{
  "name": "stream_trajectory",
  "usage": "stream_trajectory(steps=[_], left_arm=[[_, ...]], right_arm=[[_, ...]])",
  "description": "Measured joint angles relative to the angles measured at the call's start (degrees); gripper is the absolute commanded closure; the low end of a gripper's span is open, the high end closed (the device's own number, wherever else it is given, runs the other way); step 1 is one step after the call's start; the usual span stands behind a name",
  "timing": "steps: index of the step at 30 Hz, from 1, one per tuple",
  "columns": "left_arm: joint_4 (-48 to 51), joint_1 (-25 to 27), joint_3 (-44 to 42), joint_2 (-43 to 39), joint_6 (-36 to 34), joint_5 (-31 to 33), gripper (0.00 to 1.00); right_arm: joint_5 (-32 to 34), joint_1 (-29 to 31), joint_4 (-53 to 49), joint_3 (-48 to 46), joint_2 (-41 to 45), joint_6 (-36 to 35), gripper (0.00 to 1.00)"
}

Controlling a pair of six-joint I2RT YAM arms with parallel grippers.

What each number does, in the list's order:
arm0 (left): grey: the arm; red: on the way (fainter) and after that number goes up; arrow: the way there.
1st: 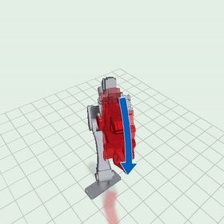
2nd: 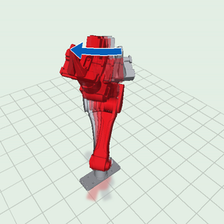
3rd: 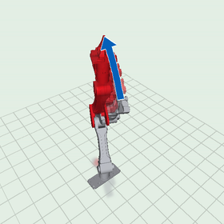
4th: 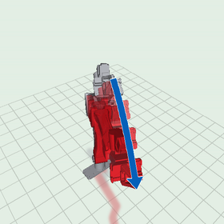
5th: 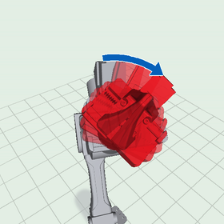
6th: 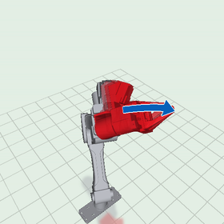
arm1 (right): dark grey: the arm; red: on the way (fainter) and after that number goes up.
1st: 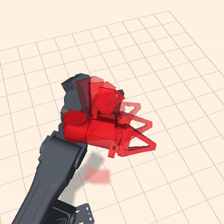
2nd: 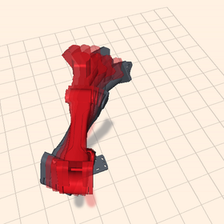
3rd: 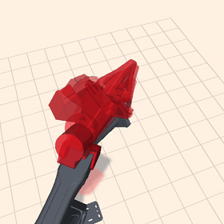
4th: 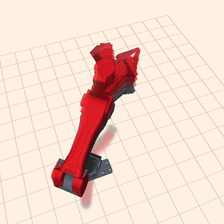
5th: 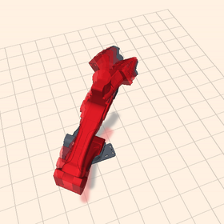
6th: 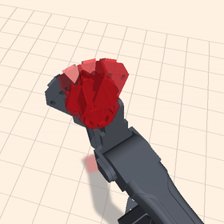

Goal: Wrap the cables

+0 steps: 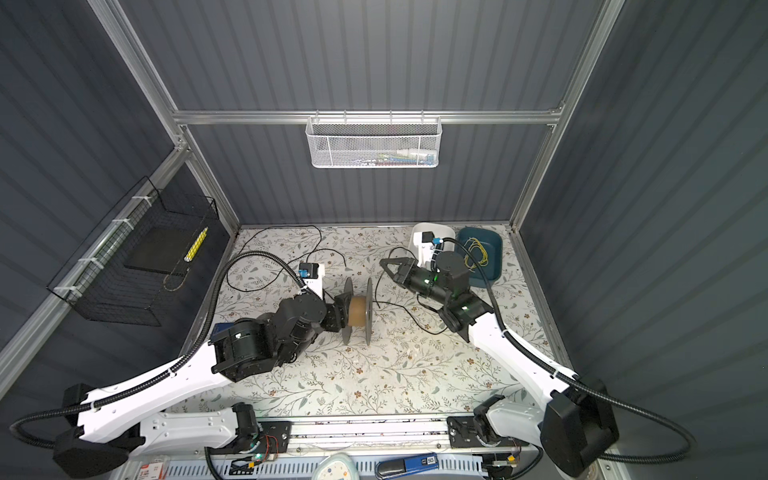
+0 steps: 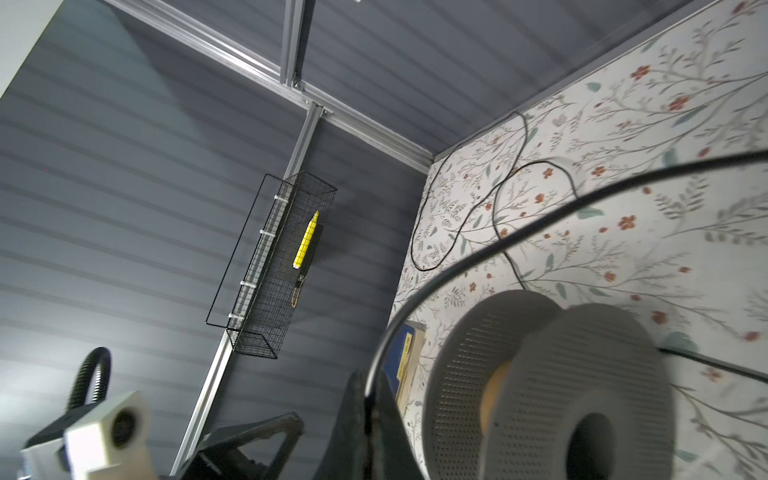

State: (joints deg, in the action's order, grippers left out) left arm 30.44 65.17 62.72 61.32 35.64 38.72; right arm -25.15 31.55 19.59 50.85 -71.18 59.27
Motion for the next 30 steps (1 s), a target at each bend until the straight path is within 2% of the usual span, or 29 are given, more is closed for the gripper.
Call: stream_trajectory(steps=[3, 8, 15, 23, 30], left_arm=[[-0.1, -0.9, -4.4, -2.2, -0.8, -3.0, 0.24], [-4.0, -1.6, -10.2, -7.6, -3.6, -8.1, 0.17], [-11.6, -2.6, -16.2, -9.0, -7.1, -12.0, 0.16], [-18.1, -5.0, -18.4, -8.5, -11.1, -13.4, 0.20], [-21.1, -12.5, -18.4, -1.3, -11.0, -19.6, 0.30]], right_arm=[[0.1, 3.4, 3.0, 1.2, -4.5, 1.4, 1.00], [1.1, 5.9, 4.7, 2.3, -9.2, 3.0, 1.00], [2.3, 6.5, 7.3, 2.9, -11.7, 4.4, 1.00], [2.9, 6.5, 8.3, 2.8, -12.3, 4.9, 1.00], [3.1, 6.5, 9.6, 2.8, -14.4, 5.2, 1.00]])
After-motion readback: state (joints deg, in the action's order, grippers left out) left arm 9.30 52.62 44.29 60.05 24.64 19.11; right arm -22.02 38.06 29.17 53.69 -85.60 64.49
